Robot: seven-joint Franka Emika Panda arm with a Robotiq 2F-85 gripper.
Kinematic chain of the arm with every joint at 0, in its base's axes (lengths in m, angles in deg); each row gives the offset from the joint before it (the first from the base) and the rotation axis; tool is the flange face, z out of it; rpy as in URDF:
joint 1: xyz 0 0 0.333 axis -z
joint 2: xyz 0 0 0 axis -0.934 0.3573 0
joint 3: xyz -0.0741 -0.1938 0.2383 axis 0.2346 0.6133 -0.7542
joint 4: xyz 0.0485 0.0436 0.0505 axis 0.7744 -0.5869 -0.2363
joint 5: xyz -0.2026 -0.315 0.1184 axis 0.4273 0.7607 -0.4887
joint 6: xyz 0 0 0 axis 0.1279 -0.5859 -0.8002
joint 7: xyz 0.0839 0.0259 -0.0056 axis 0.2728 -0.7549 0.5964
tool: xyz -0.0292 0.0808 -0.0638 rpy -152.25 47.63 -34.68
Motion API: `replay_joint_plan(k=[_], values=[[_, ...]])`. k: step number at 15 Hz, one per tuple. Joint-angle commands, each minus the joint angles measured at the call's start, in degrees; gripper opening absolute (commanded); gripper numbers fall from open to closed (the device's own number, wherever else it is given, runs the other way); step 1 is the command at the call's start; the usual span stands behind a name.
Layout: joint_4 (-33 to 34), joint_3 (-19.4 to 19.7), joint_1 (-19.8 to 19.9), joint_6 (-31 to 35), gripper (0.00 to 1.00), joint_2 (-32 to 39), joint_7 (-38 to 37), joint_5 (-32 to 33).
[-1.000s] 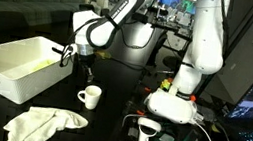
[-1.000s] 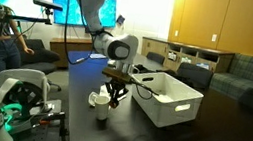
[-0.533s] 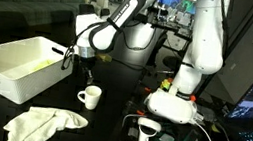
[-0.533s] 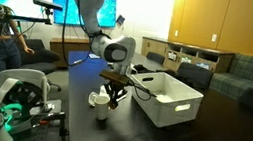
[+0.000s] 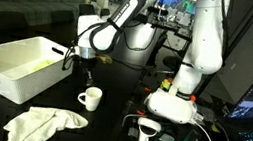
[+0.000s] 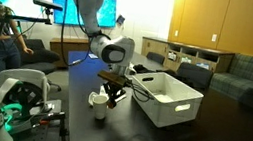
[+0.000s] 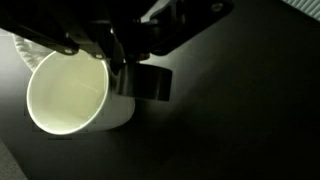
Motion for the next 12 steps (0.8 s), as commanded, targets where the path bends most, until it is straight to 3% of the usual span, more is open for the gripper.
replay_joint_plan(k=[1, 12], values=[[-2.6, 0.3, -0.2, 2.7, 0.03, -3.2, -4.3, -0.6], [-5.8, 0.9, -3.7, -2.1, 0.03, -10.3, -10.8, 4.3]])
